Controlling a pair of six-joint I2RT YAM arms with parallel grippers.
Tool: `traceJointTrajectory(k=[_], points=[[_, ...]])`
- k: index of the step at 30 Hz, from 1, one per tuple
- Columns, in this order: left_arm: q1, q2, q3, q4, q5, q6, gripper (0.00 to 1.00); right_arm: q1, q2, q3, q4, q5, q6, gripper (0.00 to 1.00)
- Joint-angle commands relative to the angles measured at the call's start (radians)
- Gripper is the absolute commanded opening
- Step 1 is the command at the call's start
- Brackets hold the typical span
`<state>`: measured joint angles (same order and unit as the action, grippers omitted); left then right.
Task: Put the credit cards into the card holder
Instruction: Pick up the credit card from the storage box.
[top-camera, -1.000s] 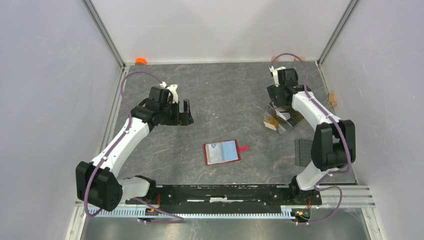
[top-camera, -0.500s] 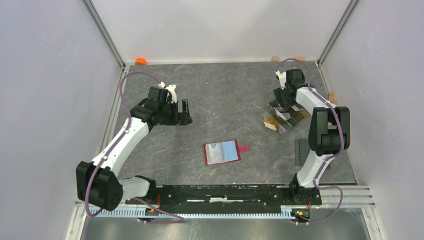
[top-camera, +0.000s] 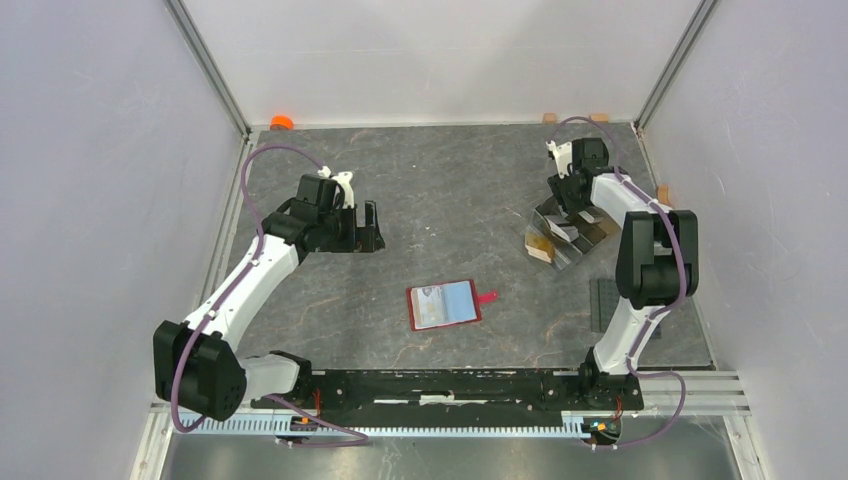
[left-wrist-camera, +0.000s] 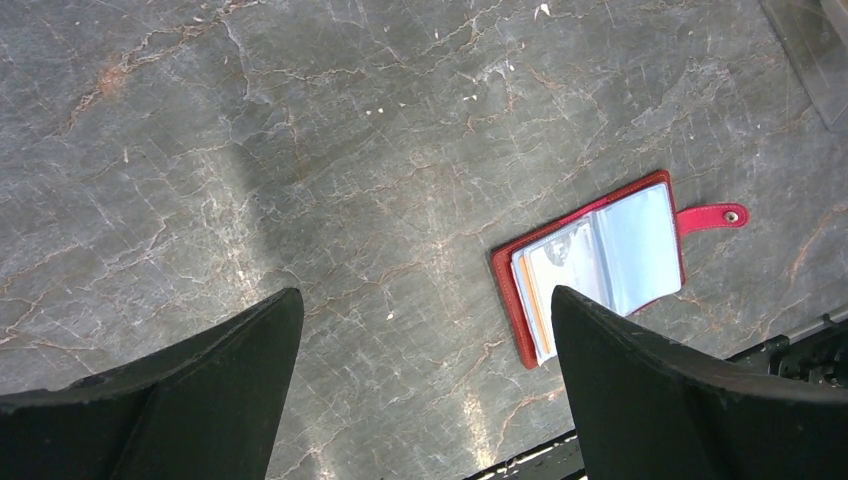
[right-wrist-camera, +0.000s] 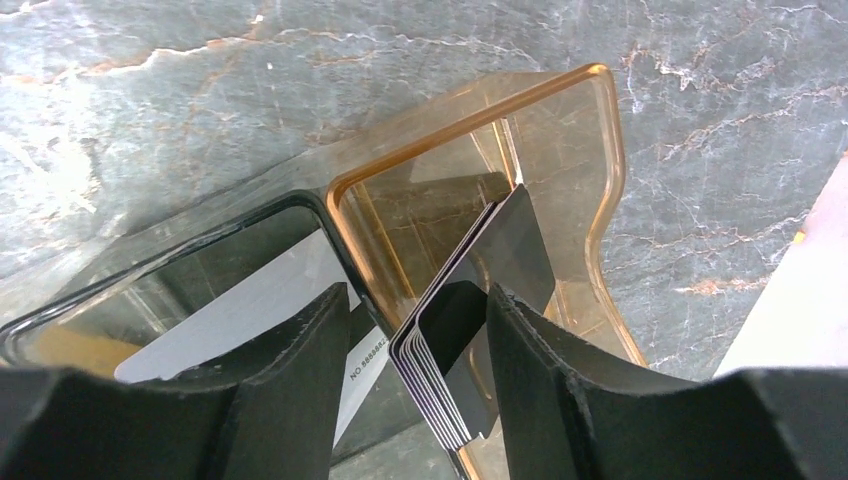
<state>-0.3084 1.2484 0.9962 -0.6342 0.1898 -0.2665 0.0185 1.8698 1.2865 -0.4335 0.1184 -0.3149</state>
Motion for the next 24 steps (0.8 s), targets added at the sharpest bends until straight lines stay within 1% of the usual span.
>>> traceJointTrajectory(k=[1,6,16,20,24], points=[[0.009,0.000,-0.002,0.015,0.016,0.049,1.00,0.013,-0.047,0.028,-0.067,-0.104,0.010,0.56],[0.009,0.000,-0.002,0.015,0.016,0.049,1.00,0.015,-0.061,0.033,-0.092,-0.108,0.014,0.53],[0.009,0.002,-0.004,0.015,0.017,0.049,1.00,0.017,-0.073,0.047,-0.108,-0.096,0.020,0.41],[0.010,0.006,-0.004,0.015,0.022,0.049,1.00,0.017,-0.083,0.047,-0.109,-0.115,0.022,0.34],[0.009,0.006,-0.004,0.014,0.022,0.049,1.00,0.018,-0.077,0.052,-0.116,-0.115,0.023,0.24]])
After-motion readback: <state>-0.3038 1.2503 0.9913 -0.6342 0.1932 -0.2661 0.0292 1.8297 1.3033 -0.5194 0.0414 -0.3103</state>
